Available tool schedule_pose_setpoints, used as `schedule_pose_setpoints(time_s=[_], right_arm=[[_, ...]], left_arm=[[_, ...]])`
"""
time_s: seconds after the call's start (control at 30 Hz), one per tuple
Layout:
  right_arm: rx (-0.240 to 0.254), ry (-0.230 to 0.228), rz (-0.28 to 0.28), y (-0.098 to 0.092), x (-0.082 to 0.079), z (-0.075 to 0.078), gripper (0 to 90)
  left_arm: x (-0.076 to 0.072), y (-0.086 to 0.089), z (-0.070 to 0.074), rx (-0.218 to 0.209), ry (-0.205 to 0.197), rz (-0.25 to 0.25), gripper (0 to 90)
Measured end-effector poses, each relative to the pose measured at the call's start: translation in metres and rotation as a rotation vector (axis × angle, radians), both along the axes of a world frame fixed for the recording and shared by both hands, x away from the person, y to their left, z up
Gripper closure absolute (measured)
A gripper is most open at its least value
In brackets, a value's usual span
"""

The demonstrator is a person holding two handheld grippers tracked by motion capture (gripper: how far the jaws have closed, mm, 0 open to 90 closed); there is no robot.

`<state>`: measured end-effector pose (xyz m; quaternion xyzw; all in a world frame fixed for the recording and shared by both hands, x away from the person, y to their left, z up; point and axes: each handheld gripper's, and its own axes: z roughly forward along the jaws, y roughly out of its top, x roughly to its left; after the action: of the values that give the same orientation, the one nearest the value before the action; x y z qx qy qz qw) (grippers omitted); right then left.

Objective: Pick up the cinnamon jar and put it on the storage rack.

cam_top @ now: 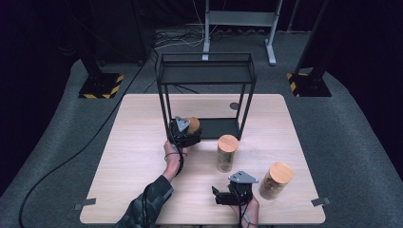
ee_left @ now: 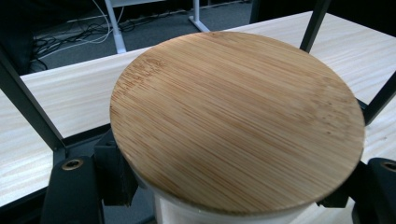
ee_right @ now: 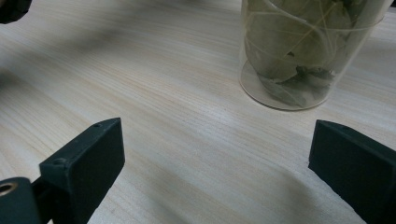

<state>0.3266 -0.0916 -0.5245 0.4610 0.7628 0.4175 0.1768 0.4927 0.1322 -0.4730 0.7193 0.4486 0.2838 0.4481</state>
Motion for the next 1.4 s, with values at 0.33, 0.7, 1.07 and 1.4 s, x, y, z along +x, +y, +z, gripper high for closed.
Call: schedule_pose_setpoints(time_s=[0.33,0.7,1.07,1.4], right_arm=[[-0.001,-0.001,0.001,0.0,0.0,0.0,2.7],[-0.003,-0.002,0.007,0.0,0.0,0.0,2.6],[-0.003,-0.002,0.006,0.0,0.0,0.0,2.7],[-0.005,-0.003,0.007,0.0,0.0,0.0,2.7]], left_arm=[[0.007,-0.001,0.003,0.001,-0.001,-0.005,25.0],[0.016,0.001,0.004,-0.002,0.005,-0.005,25.0],[0.027,0.004,0.004,0.004,0.007,0.006,25.0],[0.036,0.006,-0.001,0.018,0.014,0.001,25.0]])
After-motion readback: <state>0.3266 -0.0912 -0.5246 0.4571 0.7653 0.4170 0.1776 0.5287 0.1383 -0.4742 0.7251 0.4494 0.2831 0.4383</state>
